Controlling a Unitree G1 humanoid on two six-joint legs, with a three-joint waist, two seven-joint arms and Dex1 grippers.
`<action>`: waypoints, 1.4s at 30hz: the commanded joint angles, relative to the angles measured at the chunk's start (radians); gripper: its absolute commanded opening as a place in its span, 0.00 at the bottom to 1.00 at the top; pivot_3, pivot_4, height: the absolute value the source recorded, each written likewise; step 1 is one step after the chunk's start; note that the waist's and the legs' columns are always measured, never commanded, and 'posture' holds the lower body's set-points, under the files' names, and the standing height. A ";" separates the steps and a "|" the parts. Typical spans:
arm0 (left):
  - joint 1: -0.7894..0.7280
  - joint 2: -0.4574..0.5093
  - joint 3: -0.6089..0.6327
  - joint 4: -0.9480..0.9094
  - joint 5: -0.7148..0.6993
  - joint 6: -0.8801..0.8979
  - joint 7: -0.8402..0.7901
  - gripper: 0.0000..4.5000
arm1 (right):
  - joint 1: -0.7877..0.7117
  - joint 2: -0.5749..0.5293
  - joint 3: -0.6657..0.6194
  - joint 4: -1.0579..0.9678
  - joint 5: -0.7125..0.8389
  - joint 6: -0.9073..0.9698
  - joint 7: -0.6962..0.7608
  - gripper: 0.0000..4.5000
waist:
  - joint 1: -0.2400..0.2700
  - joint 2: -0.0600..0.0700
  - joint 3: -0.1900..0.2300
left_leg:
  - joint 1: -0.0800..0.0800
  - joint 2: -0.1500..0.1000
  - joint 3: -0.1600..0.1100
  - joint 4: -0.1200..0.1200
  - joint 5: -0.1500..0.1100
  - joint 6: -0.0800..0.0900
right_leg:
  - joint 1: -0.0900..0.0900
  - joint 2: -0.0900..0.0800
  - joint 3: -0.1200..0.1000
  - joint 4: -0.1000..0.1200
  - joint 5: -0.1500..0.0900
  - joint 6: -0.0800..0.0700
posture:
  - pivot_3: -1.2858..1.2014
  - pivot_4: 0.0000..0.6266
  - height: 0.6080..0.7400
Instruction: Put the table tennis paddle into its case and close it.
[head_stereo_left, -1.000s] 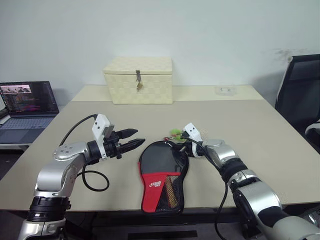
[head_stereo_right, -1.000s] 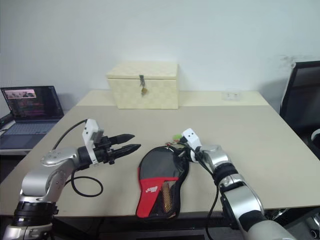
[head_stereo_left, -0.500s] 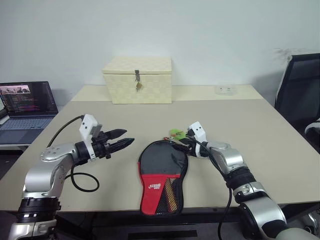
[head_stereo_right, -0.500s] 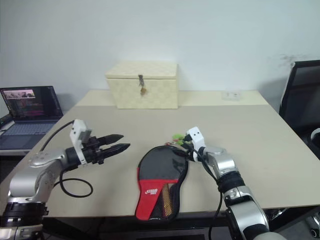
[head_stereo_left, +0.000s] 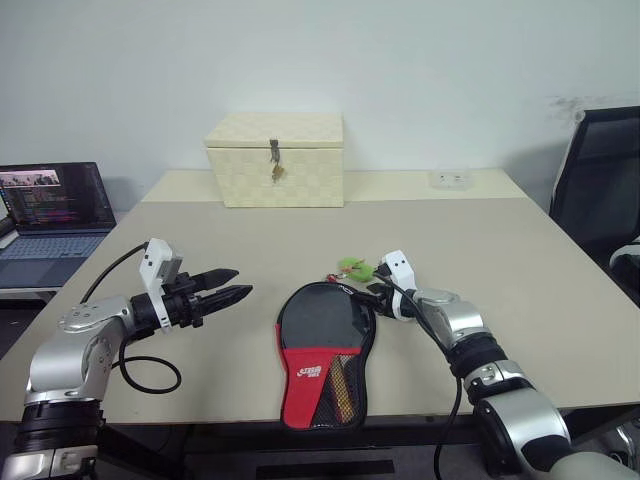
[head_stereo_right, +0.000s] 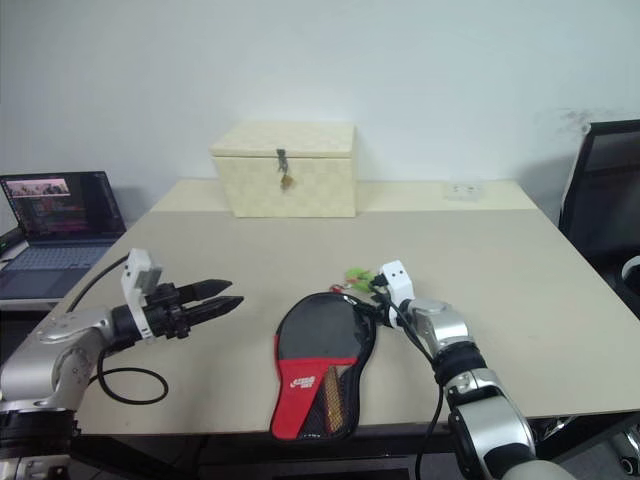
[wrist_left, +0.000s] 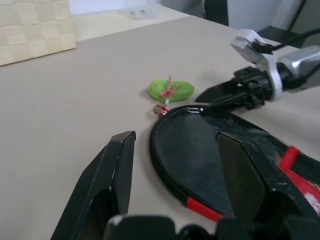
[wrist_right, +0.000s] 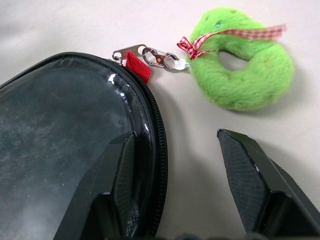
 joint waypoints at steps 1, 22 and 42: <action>-0.006 0.020 0.015 -0.045 -0.020 -0.011 -0.014 0.62 | -0.024 0.014 0.025 0.047 -0.011 0.033 0.022 0.61 | 0.000 0.000 0.000 | 0.000 0.000 0.000 0.000 0.000 0.000 | 0.000 0.000 0.000 0.000 0.000 0.000 | 0.52 0.24 1.00; -0.058 0.001 -0.041 -0.065 -0.012 -0.013 -0.011 0.62 | -0.067 0.003 0.068 0.033 -0.056 -0.001 0.019 0.00 | -0.022 0.000 0.000 | 0.001 0.000 0.000 -0.004 0.000 0.000 | 0.000 0.000 0.000 -0.002 0.000 0.000 | 0.52 0.24 1.00; -0.078 -0.009 -0.063 -0.054 -0.005 -0.024 -0.007 0.62 | -0.126 -0.035 0.004 0.102 -0.031 -0.051 -0.047 0.00 | -0.017 0.000 0.000 | 0.001 -0.001 -0.001 -0.004 0.000 0.000 | 0.001 -0.001 0.000 -0.001 0.000 0.000 | 0.52 0.24 1.00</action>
